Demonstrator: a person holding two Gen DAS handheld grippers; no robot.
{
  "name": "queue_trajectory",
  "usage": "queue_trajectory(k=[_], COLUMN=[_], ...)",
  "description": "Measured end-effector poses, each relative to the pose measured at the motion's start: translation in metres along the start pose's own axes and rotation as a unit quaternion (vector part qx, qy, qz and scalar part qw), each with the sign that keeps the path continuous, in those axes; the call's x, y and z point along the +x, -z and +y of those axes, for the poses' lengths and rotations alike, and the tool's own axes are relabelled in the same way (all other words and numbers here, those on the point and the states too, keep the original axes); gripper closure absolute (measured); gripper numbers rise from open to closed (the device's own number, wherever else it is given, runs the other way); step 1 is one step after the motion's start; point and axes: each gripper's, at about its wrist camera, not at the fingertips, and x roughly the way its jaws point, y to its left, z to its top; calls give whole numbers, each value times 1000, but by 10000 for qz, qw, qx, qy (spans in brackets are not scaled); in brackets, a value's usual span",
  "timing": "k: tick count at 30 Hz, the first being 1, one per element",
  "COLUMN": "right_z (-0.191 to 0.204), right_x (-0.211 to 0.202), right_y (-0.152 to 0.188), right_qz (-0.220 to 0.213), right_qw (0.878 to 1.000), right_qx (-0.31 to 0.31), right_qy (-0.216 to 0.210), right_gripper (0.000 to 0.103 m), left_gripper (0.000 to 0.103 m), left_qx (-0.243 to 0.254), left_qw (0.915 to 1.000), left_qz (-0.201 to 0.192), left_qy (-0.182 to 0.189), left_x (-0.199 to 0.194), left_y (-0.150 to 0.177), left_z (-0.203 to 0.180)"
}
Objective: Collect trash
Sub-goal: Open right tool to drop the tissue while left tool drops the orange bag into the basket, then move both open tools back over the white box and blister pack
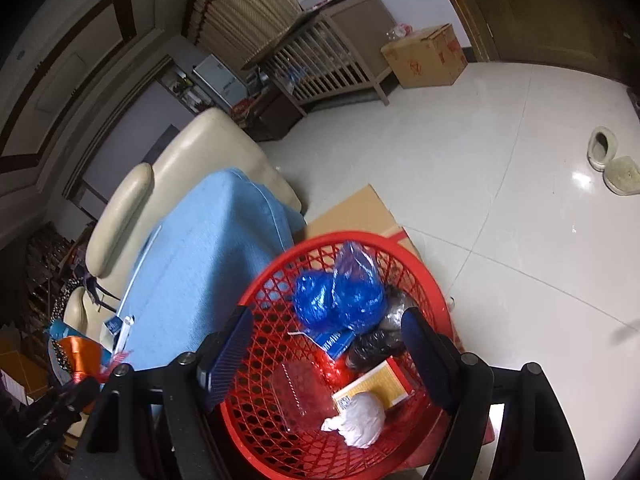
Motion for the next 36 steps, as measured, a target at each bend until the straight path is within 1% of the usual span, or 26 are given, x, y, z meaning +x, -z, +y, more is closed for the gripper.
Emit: queue_trajectory(k=[7,10,11,12,14,16,17,19,24,26,28,29,30,32,33,36], right_z=[2,-1,-3,-4,-6,-8,-9,-11,-8,-1,7,13,17,28,35,57], right_x=[-6,-10,-12,-14,-17,-19,-21,-20,-18,-16,-14,-12,-10,-6,-3,5], right_y=[-6,-7,-7,-8,-10,-12,-13,-13,-11,-10,-9,-8,-6,-2,0,8], right_qz=[-117,-242,-276,-324,-368,-396,-414,-402,-334,-300,-254,-221,-192,-105,-47,119], right_qw=[9999,9997,9996,9994,9992,9991,9990,9990,9992,9994,9995,9995,9995,9993,9991,9979], right_qx=[8,60,87,116,149,169,174,197,183,131,43,-26,-71,-168,-233,-474], right_qy=[-85,-76,-70,-60,-46,-39,-35,-33,-93,-142,-200,-232,-259,-323,-356,-436], right_gripper=[23,23,23,23,23,23,23,23,23,23,23,23,23,23,23,23], left_gripper=[75,73,65,49,31,31,31,31,31,31,30,30,30,30,30,30], left_qx=[266,305,294,286,217,13,-135,-303,-757,-1046,-1282,-1465,-1576,-1998,-2131,-2701], left_qw=[9994,9986,9981,9972,9961,9959,9958,9960,9963,9942,9917,9892,9875,9795,9765,9612], left_qz=[83,300,390,534,716,724,680,575,130,31,16,23,35,117,141,199], left_qy=[210,324,380,428,457,539,606,613,386,264,112,-24,-82,-228,-283,-527], left_x=[15,29,35,43,52,52,48,40,11,0,-6,-9,-10,-13,-14,-19], left_y=[-14,-20,-22,-24,-25,-24,-24,-25,-25,-16,-5,4,10,31,38,66], left_z=[-28,-38,-39,-41,-41,-33,-26,-14,28,54,78,94,103,134,142,180])
